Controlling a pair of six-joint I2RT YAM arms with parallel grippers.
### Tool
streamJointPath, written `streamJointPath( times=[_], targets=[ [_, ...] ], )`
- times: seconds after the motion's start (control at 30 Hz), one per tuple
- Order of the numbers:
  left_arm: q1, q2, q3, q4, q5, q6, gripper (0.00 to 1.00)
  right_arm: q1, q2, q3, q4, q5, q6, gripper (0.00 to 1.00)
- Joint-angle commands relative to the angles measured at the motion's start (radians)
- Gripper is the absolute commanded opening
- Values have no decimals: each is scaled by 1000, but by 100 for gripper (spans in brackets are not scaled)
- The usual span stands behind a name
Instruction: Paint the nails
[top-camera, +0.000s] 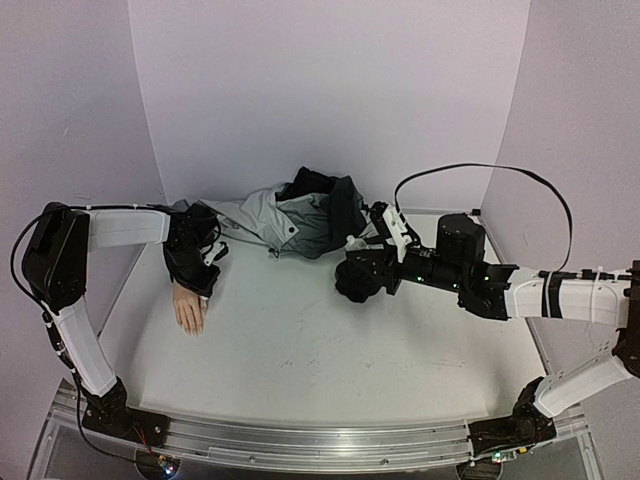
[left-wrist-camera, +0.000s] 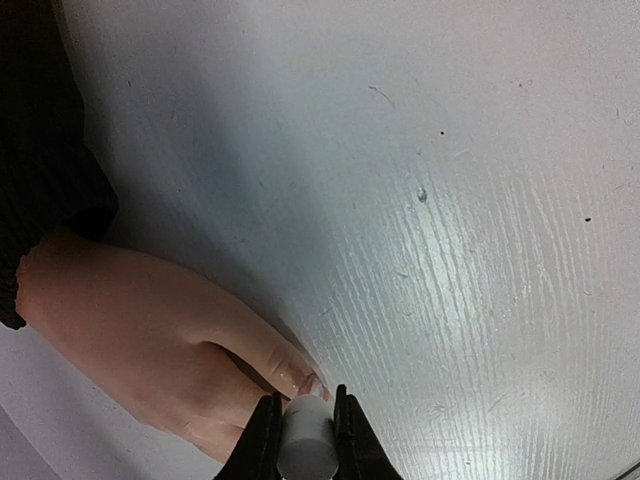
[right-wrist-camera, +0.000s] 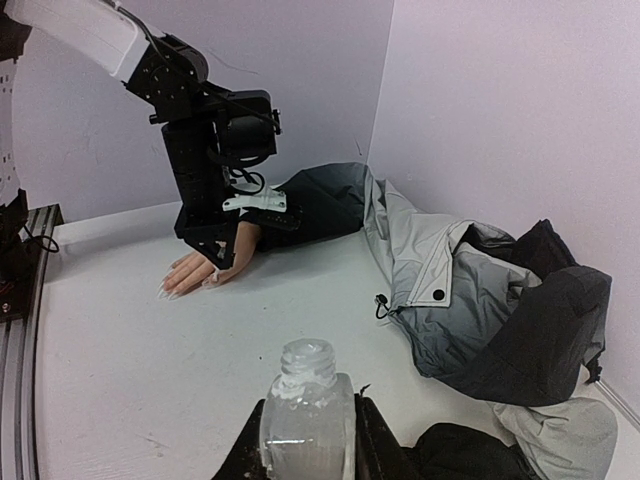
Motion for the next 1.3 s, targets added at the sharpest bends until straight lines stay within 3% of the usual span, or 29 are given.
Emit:
streamJointPath(
  times=[0.0, 0.43, 0.77, 1.27],
  targets=[
    [5, -16, -7, -8, 11, 0, 0, 4, -9, 17, 66, -9, 8, 0],
    [-2, -52, -29, -15, 26, 7, 0, 5, -15, 18, 61, -11, 10, 0],
    [-2, -109, -43, 14, 129, 19, 0, 6, -23, 17, 59, -10, 8, 0],
    [8, -54, 14, 27, 39, 10, 0, 6, -5, 18, 61, -8, 7, 0]
  ],
)
